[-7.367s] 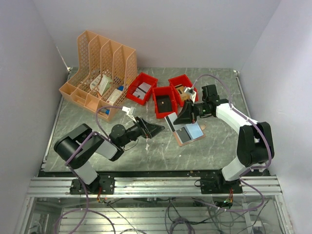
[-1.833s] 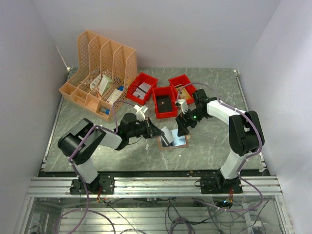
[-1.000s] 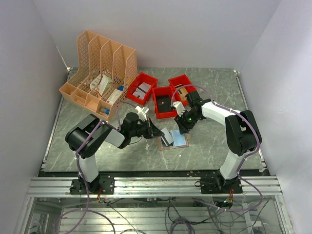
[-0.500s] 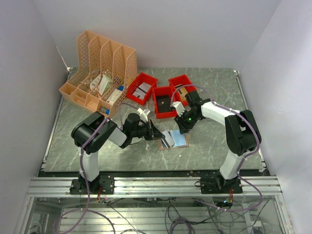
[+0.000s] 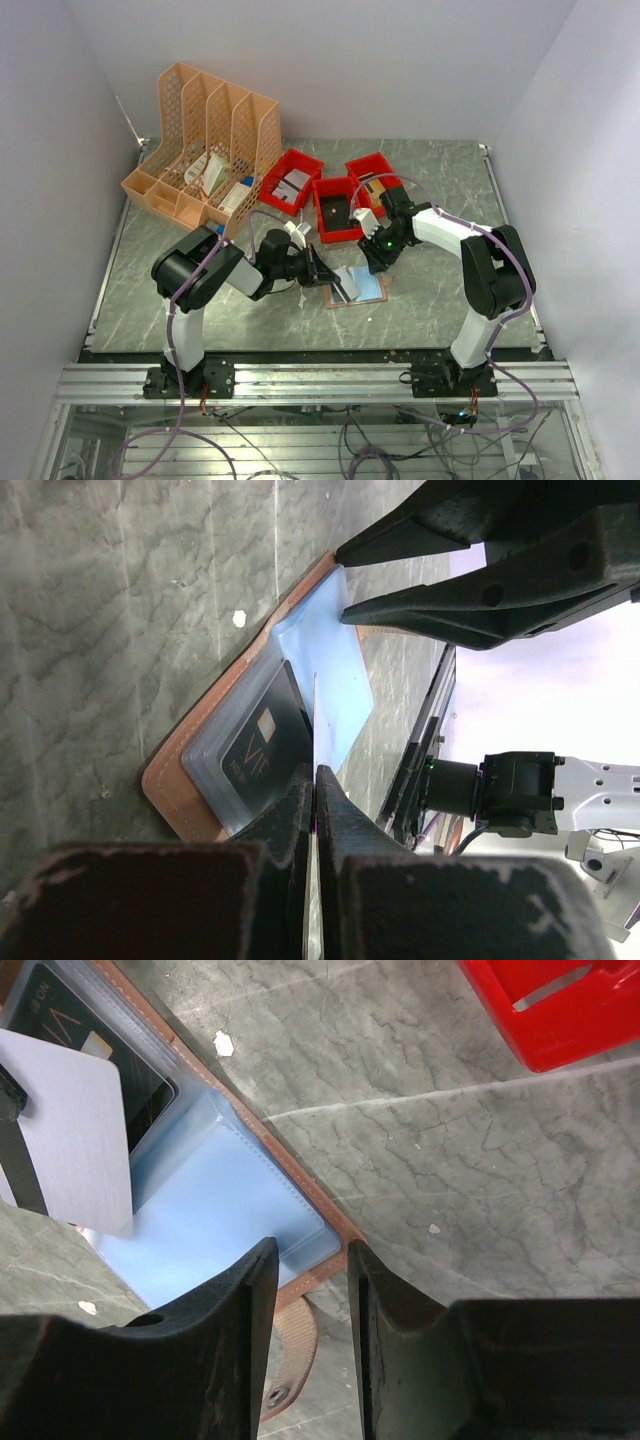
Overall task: Put the credit cards into the card holder
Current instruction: Insert the credit card into the card holder.
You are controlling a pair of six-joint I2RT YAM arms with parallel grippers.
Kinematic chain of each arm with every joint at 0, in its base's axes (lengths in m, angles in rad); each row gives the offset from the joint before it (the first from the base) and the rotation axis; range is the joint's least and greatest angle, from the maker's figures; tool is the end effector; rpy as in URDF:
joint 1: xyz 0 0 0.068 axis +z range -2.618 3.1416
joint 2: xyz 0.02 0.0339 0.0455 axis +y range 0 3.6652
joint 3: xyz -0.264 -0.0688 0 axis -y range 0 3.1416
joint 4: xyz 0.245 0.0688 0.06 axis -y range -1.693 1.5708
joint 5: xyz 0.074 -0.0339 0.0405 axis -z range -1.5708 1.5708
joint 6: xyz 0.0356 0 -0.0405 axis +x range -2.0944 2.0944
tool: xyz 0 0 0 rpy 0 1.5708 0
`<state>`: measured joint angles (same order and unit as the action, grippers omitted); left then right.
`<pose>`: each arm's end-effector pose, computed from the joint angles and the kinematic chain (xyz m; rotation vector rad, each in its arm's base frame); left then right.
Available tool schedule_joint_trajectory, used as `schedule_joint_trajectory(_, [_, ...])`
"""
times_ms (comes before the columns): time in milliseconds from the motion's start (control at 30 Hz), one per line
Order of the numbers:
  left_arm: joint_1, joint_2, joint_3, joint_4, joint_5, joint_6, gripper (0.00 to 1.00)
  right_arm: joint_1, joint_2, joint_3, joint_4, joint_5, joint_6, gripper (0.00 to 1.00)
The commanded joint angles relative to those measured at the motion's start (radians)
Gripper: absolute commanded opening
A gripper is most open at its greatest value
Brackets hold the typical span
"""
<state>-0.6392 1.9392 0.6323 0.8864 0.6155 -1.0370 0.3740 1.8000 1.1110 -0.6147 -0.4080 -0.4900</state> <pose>0.2534 -0.2140 0.0968 0.0101 2.3356 -1.5887 0.3070 0.1357 0.1583 -1.2435 2.5112 0.5567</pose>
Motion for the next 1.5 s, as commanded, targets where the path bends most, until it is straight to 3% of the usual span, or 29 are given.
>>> schedule_joint_trajectory(0, [0.006,0.004,0.018,-0.047,0.029,0.005,0.07,0.024,0.045,0.004,-0.007,-0.028,-0.001,0.32])
schedule_joint_trajectory(800, [0.006,0.022,-0.029,-0.068,0.053,-0.115,0.07,0.058,0.062,0.013,0.002,-0.085,0.016,0.31])
schedule_joint_trajectory(1200, [0.006,-0.003,-0.013,-0.191,0.057,-0.108,0.07,0.076,0.065,0.006,0.028,-0.065,0.040,0.30])
schedule_joint_trajectory(1467, [0.006,0.022,-0.017,-0.150,0.090,-0.140,0.07,0.085,0.063,0.004,0.033,-0.061,0.044,0.30])
